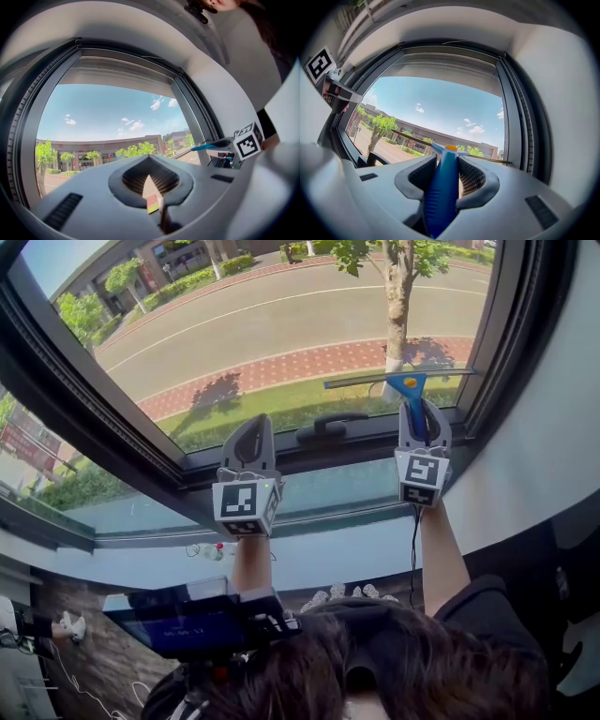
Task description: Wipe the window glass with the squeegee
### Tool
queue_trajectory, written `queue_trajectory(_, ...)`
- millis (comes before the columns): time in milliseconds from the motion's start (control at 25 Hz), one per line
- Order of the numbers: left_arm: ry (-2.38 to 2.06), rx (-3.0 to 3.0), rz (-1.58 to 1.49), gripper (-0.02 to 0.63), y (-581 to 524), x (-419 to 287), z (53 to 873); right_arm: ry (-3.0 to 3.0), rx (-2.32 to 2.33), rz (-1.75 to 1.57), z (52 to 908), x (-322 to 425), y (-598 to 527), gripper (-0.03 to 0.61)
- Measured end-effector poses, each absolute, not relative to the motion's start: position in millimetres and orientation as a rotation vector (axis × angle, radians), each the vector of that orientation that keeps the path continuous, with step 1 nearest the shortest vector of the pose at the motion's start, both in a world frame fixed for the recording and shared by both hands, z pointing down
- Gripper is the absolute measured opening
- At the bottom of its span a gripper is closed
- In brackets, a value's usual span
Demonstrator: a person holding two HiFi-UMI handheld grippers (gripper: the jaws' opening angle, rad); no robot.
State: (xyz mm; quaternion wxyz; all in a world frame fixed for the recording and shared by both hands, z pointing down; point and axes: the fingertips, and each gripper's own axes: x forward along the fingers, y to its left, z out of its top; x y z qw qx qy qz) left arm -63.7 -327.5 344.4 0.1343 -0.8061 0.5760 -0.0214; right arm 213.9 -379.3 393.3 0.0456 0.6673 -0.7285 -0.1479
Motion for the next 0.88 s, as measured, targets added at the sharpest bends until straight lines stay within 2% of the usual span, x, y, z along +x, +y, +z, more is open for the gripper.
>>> queue_trajectory(880,1.703,-2.396,-0.131,0.002,-333,-66,378,-2.207,1.998,-0.346,413,207,-377,0.143)
